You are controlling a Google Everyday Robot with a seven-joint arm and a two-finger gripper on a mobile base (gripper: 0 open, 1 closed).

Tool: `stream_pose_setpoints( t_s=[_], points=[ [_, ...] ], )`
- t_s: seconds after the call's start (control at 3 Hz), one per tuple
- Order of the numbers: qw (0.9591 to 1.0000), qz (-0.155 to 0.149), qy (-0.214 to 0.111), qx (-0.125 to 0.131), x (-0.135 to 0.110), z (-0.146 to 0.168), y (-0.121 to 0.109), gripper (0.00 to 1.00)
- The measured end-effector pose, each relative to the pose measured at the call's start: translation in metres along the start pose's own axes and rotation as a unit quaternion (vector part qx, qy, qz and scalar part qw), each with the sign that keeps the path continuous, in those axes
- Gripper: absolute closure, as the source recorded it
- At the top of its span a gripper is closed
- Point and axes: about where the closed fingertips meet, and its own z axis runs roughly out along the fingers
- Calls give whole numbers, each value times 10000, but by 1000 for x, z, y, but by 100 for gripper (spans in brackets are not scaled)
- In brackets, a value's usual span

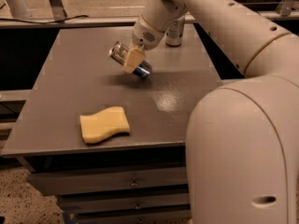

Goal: Knock redbull can over

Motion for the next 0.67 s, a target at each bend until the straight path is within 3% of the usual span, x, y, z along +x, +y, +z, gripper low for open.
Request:
stream_pose_setpoints(
  t_s=[0.67],
  points=[
    [9992,-294,-184,-192,-20,8,15,12]
  ],
)
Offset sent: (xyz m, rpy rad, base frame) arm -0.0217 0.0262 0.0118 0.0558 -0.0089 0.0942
